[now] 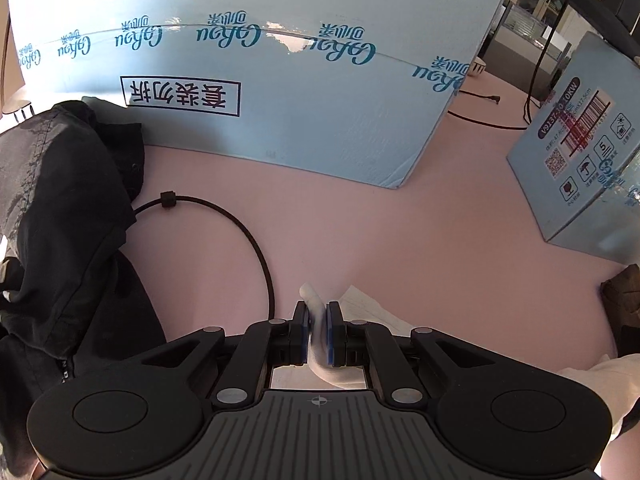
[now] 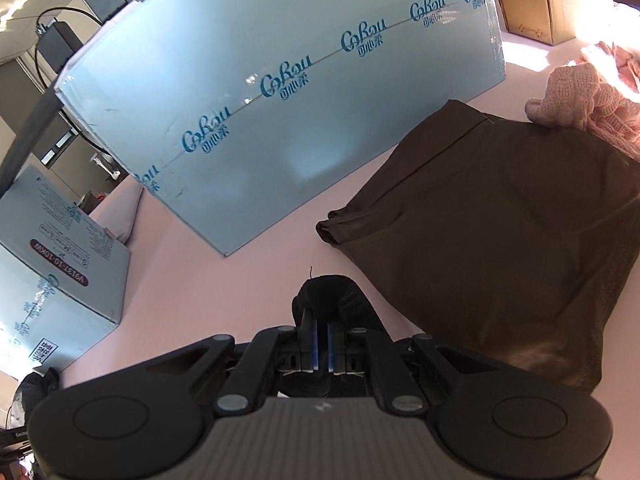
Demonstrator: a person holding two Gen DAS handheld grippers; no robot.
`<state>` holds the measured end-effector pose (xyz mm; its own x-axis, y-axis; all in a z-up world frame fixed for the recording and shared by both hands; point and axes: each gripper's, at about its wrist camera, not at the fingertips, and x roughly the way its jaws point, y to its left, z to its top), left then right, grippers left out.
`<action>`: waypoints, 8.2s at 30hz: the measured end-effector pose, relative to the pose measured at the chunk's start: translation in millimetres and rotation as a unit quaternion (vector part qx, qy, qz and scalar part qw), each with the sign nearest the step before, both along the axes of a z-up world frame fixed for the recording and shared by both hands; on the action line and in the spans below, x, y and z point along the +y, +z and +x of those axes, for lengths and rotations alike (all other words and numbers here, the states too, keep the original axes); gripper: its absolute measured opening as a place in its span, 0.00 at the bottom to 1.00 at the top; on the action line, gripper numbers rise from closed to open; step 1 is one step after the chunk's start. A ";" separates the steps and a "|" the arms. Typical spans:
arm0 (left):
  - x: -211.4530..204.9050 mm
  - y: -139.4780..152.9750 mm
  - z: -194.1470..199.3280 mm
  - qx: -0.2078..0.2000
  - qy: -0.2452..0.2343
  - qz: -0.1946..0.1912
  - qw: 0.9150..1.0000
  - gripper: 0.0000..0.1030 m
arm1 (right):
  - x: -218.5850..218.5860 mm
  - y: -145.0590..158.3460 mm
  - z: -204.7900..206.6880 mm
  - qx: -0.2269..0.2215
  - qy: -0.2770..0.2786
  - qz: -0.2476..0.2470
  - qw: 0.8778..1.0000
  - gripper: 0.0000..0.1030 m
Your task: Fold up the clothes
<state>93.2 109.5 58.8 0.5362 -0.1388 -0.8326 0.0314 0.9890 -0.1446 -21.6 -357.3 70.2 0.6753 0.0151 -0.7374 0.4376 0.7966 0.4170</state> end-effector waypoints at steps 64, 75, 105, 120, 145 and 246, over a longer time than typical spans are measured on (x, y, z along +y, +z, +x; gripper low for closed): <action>-206.1 -21.4 -109.4 -0.068 -0.167 0.053 0.982 0.71 | -12.8 -58.7 -96.6 -0.035 -0.084 0.104 0.990 0.53; -203.1 -24.3 -111.3 -0.071 -0.166 0.020 0.983 0.55 | -7.4 -53.7 -89.6 -0.053 -0.086 0.084 0.991 0.13; -167.6 -23.3 -111.1 -0.069 -0.126 -0.072 0.987 0.22 | 74.8 37.3 -42.9 -0.147 0.105 -0.027 0.983 0.06; -30.4 -7.2 -150.5 -0.111 0.039 -0.171 0.978 0.21 | 256.7 79.7 -3.2 -0.177 0.371 -0.046 0.910 0.06; 71.5 73.4 -130.4 -0.174 -0.037 -0.142 0.974 0.22 | 287.3 65.8 -21.5 -0.159 0.346 -0.071 0.922 0.54; 259.0 93.2 -155.0 -0.189 0.300 -0.075 0.932 0.18 | 501.2 109.1 109.2 -0.137 0.600 0.064 0.785 0.25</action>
